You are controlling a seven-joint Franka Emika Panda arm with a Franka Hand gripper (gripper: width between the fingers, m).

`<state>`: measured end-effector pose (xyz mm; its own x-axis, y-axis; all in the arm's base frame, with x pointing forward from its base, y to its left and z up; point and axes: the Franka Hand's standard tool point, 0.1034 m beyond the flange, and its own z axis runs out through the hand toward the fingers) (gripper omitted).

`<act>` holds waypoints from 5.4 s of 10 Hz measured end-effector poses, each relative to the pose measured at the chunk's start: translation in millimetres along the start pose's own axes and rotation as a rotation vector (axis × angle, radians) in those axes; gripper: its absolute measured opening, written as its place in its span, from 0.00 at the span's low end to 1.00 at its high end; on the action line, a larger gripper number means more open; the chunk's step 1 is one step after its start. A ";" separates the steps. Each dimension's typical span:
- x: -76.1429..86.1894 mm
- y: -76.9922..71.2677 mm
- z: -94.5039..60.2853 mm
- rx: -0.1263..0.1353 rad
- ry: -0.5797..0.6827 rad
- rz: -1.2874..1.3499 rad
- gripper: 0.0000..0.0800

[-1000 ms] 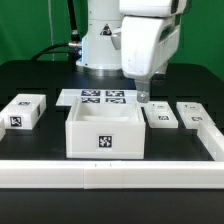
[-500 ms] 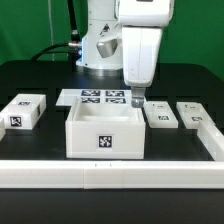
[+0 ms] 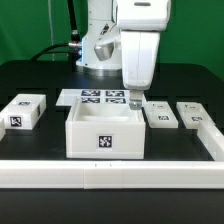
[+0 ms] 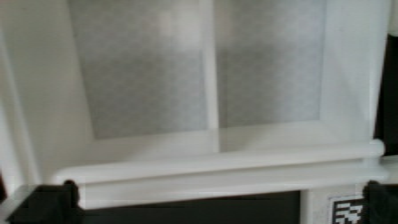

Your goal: Assemble cabinet

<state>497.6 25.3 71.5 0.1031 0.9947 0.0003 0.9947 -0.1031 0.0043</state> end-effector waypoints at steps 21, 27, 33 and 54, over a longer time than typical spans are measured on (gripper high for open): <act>-21.0 -38.8 47.1 0.045 0.013 0.038 0.23; -21.1 -37.6 46.5 0.040 0.014 0.039 0.04; -11.7 0.7 46.9 0.020 0.006 -0.049 0.04; 90.1 11.4 42.7 0.094 -0.008 -0.093 0.05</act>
Offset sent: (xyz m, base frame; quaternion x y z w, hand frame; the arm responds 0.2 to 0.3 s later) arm 0.0000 0.0000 0.0000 0.0000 0.0000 0.0000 1.0000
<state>518.4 113.7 28.8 0.0096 0.9999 -0.0036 0.9959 -0.0099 -0.0902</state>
